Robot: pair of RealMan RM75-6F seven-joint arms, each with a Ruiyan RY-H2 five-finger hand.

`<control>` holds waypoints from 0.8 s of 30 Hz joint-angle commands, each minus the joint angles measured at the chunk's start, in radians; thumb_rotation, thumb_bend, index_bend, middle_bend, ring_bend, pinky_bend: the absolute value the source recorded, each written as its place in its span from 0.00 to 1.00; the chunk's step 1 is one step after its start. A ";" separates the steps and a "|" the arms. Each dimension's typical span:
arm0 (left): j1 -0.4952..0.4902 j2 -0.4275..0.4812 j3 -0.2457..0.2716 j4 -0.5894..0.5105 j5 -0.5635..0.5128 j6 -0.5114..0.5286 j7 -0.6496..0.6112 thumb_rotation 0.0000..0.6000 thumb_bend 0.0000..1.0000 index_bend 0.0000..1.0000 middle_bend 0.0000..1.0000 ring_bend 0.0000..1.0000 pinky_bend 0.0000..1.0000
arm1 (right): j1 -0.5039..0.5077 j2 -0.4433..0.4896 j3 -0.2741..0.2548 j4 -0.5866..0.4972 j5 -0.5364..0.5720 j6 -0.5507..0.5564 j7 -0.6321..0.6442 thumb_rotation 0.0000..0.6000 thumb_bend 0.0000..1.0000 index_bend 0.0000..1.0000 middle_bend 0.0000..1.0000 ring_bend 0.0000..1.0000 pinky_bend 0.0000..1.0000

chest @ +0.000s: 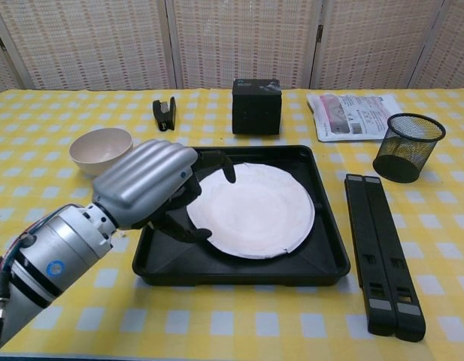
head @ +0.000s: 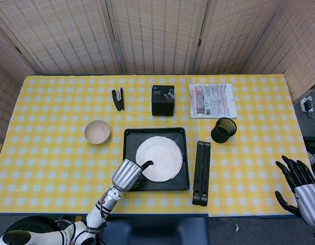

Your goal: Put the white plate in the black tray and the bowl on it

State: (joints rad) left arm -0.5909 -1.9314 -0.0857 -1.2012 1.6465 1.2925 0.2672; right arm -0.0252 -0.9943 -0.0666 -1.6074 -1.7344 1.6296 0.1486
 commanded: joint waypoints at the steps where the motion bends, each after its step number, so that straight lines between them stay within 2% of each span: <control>1: 0.025 0.074 -0.001 -0.089 -0.014 0.021 0.059 1.00 0.20 0.38 1.00 1.00 1.00 | -0.001 0.000 -0.004 0.002 -0.010 0.002 -0.001 1.00 0.43 0.00 0.00 0.00 0.00; 6: 0.063 0.198 -0.037 -0.199 -0.085 0.032 0.061 1.00 0.25 0.43 1.00 1.00 1.00 | -0.003 -0.003 -0.010 0.002 -0.027 0.007 -0.011 1.00 0.43 0.00 0.00 0.00 0.00; 10: 0.098 0.278 -0.060 -0.242 -0.140 0.050 0.040 1.00 0.30 0.45 1.00 1.00 1.00 | -0.001 -0.008 -0.009 -0.002 -0.029 0.002 -0.023 1.00 0.43 0.00 0.00 0.00 0.00; 14: 0.099 0.304 -0.100 -0.243 -0.253 -0.019 -0.016 1.00 0.33 0.49 1.00 1.00 1.00 | 0.008 -0.014 -0.010 -0.011 -0.037 -0.014 -0.040 1.00 0.43 0.00 0.00 0.00 0.00; 18: 0.079 0.330 -0.112 -0.227 -0.310 -0.078 0.046 1.00 0.38 0.51 1.00 1.00 1.00 | 0.018 -0.022 -0.010 -0.016 -0.047 -0.027 -0.059 1.00 0.43 0.00 0.00 0.00 0.00; 24: 0.060 0.330 -0.140 -0.229 -0.419 -0.142 0.082 1.00 0.40 0.47 1.00 1.00 1.00 | 0.034 -0.022 -0.009 -0.023 -0.035 -0.063 -0.065 1.00 0.43 0.00 0.00 0.00 0.00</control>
State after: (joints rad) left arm -0.5189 -1.6010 -0.2099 -1.4364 1.2620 1.1768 0.3349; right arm 0.0083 -1.0164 -0.0758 -1.6300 -1.7695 1.5675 0.0840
